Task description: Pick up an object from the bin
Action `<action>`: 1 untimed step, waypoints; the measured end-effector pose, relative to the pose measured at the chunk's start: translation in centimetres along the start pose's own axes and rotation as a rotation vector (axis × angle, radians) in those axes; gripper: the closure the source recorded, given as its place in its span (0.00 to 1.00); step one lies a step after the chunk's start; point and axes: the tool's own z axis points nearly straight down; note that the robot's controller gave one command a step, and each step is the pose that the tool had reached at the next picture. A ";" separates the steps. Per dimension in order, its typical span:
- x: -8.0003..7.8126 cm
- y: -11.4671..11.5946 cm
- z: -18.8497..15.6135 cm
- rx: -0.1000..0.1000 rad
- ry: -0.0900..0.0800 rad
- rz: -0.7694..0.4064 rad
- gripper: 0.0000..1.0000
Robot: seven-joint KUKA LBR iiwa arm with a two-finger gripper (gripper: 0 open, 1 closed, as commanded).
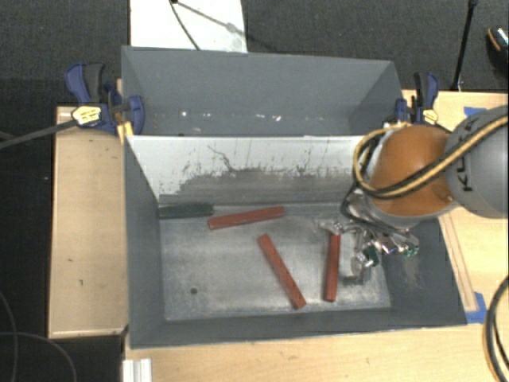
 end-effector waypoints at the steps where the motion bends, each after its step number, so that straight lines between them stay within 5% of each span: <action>1: 0.0 -0.1 -0.2 0.002 -0.002 0.002 1.00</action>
Offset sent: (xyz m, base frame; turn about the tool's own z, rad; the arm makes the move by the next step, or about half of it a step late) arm 0.0000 0.0000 0.0000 0.0000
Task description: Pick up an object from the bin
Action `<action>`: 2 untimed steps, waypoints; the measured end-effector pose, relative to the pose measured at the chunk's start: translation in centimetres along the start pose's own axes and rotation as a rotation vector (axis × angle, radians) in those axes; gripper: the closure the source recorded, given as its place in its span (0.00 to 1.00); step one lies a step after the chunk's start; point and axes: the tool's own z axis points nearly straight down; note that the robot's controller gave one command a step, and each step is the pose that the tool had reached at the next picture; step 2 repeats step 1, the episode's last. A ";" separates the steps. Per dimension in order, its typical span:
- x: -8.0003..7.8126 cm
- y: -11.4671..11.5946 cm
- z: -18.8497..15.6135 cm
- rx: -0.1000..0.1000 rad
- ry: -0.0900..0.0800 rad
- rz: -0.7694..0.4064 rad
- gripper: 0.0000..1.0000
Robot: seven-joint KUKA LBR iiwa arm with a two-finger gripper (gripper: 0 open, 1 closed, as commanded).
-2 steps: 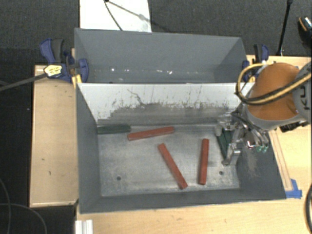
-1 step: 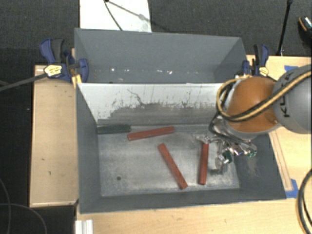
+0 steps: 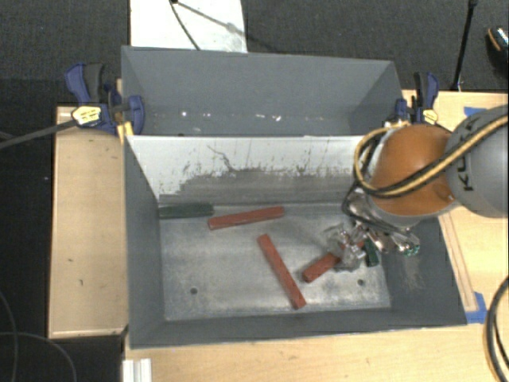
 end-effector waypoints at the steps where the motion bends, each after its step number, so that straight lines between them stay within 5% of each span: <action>1: -1.2 1.4 -14.1 0.006 -0.008 0.006 1.00; 2: -1.2 1.4 -14.1 0.006 -0.008 0.006 1.00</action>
Offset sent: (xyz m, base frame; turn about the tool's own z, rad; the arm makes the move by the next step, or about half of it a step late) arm 0.0019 0.0173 0.1355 0.0100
